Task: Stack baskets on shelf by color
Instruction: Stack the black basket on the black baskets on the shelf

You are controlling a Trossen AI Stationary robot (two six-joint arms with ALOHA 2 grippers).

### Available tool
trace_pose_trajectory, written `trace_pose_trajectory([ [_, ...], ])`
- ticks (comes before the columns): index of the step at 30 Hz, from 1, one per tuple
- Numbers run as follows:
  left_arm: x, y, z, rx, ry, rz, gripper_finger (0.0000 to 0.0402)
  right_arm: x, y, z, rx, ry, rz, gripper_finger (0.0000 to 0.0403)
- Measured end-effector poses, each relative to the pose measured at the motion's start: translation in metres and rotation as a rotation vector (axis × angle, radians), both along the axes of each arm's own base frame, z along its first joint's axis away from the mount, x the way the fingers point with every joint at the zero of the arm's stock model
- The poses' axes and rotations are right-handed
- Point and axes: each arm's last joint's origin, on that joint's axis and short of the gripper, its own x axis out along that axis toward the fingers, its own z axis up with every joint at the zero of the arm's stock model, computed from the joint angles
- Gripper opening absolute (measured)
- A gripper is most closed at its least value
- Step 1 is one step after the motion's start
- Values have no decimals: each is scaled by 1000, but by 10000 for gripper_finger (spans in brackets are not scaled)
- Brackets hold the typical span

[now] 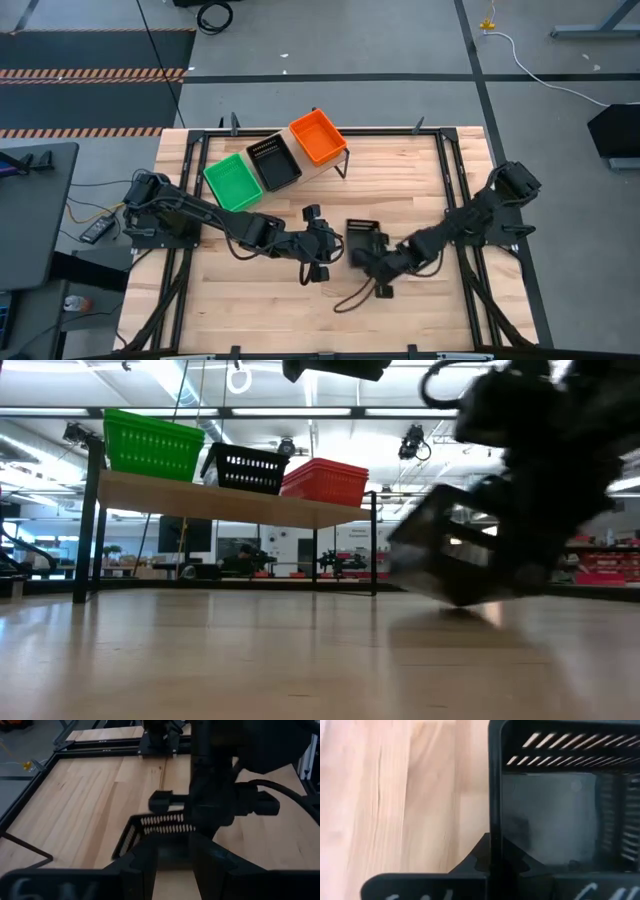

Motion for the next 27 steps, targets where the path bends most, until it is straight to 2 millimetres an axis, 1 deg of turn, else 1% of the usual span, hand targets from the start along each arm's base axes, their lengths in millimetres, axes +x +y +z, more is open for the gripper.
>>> trace_pose_trajectory([
  [5, 0, 0, 0, -1, 3, 1, 117, 14, -15, 4, -11, -71, 9, 18],
  [10, -1, -2, -1, -2, 13, -7, 117, 19, -24, 4, -43, -76, 46, 38],
  [14, -1, -2, -1, -2, 14, -9, 117, 23, -24, 8, -51, -127, 91, 81],
  [19, -1, -1, -1, -7, 15, -9, 117, 27, -26, 11, -83, -164, 123, 156],
  [21, -1, -2, -1, -58, 16, -26, 117, 22, -30, 14, -116, -139, 117, 184],
  [24, -1, -5, -3, -134, 20, -37, 117, 8, -38, 26, -189, -83, 83, 216],
  [27, 2, -14, -14, -151, 45, -35, 117, -10, -48, 44, -255, -50, 28, 234],
])
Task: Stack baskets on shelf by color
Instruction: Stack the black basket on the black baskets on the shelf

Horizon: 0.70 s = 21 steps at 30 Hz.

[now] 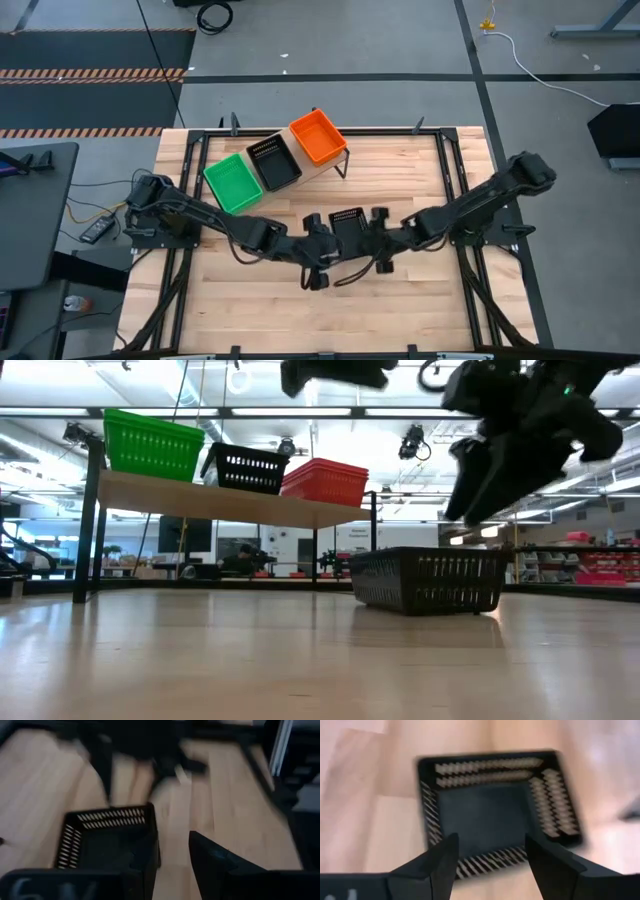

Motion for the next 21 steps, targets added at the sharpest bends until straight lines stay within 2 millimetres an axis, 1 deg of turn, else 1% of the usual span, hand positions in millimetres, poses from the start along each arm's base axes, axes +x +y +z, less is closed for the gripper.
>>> trace_pose_trajectory([
  [2, 3, -5, -10, 24, 28, -14, 117, -13, -6, 15, -12, -9, -41, 237],
  [5, 10, -5, -18, 14, 10, 10, 117, -30, -13, 38, 29, -74, -85, 234],
  [10, 32, -2, -27, 24, -113, 15, 117, -59, -22, 70, 90, -177, -94, 223],
  [13, 41, 0, -39, 10, -108, -35, 117, -76, -28, 81, 108, -208, -107, 216],
  [15, 44, 1, -49, -5, -76, -47, 117, -86, -34, 87, 99, -233, -155, 212],
  [18, 48, 0, -60, -10, -55, -42, 117, -100, -41, 91, 65, -252, -239, 207],
  [21, 50, -4, -69, -8, -46, -50, 117, -110, -47, 92, 36, -257, -309, 204],
])
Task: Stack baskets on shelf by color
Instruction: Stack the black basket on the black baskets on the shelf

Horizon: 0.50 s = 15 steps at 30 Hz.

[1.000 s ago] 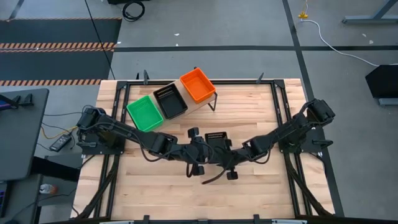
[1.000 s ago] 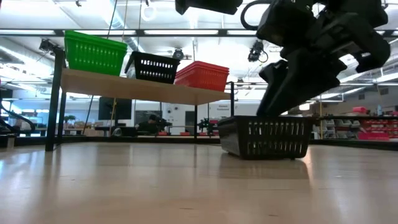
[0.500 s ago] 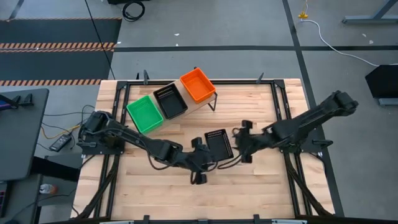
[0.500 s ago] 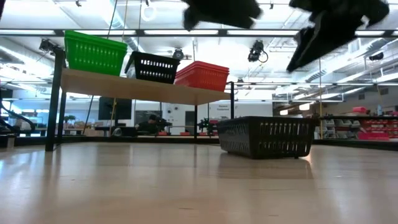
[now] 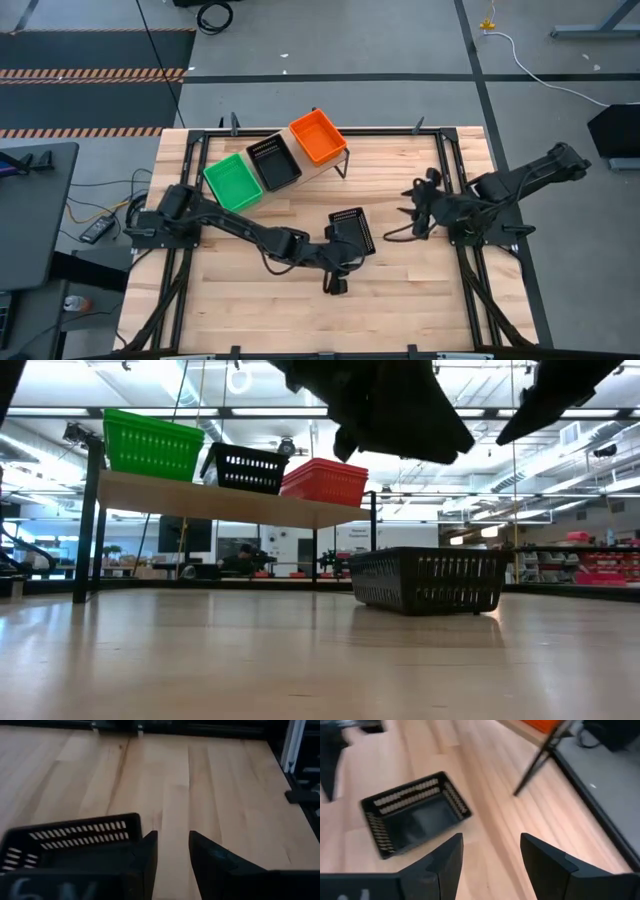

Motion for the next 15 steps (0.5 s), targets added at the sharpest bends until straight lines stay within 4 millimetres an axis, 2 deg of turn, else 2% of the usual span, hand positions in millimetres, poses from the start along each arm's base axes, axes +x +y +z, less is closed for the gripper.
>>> trace_pose_trajectory([
  [4, 1, -5, -12, 4, 31, -11, 125, -5, -3, 0, -2, -4, -60, 204],
  [15, 10, -1, -48, 6, 98, 25, 193, -4, -2, -1, -7, 6, -59, 203],
])
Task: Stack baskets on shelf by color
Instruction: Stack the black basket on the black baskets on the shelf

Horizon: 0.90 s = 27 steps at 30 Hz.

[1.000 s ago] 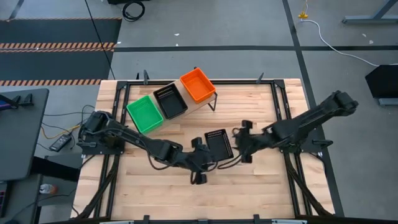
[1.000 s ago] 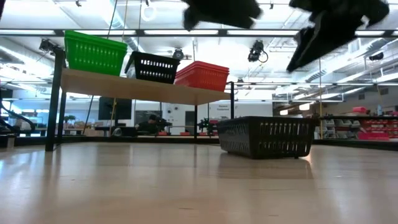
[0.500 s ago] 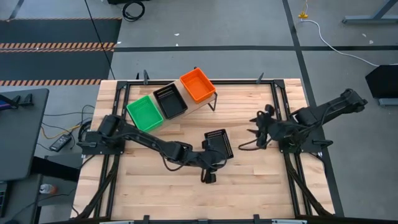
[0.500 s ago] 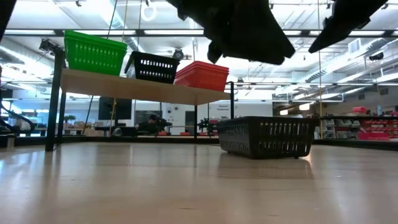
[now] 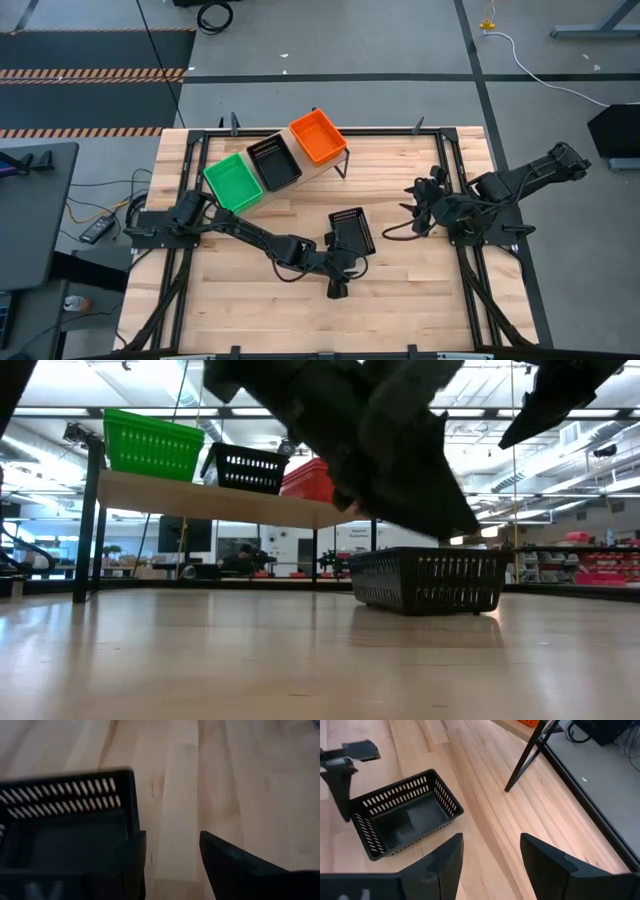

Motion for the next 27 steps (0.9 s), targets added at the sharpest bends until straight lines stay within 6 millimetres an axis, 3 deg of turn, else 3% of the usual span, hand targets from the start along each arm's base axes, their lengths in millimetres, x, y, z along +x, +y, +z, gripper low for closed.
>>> trace_pose_trajectory([
  [4, 4, 5, -16, 13, 19, 38, 193, 0, 0, 0, 0, 1, 0, 201],
  [7, 6, 8, -27, 30, 39, 76, 170, 1, 0, -1, 0, 4, -2, 200],
  [14, 7, 10, -26, 37, 20, 94, 28, 2, 1, -2, -1, 10, -1, 199],
  [16, 8, 10, -25, 28, 15, 86, 10, 2, 1, -2, 2, 11, 1, 199],
  [22, 9, 7, -19, 36, -19, 52, 55, 2, 1, -2, 13, 15, 10, 199],
  [27, 6, 1, 0, 155, -99, 76, 104, 2, 2, -2, 16, 16, 11, 199],
])
